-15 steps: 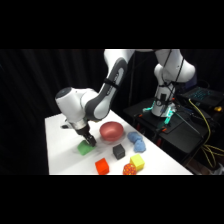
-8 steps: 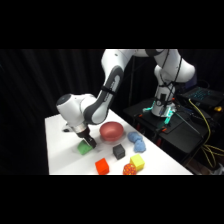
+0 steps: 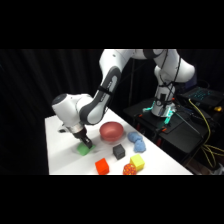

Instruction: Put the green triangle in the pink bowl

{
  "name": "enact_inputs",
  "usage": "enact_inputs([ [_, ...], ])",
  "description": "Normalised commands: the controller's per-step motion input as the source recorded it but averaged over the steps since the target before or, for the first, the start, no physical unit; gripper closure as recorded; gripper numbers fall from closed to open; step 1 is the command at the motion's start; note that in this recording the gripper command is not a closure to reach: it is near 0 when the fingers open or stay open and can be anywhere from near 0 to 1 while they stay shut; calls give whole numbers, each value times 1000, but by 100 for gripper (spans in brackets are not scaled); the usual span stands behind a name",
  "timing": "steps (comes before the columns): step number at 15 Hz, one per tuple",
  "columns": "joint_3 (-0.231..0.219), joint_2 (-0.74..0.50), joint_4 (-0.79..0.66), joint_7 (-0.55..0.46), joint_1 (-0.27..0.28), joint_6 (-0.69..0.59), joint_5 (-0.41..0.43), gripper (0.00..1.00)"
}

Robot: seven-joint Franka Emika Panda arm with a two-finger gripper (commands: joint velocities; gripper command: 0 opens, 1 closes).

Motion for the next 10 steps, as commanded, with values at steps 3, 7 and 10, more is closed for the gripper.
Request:
enact_inputs([
  [3, 88, 110, 245, -259, -77, -74, -41, 100],
  [7, 69, -131, 3, -185, -34, -79, -51, 100],
  [10, 54, -538, -414, -124, 1, -31, -54, 100],
])
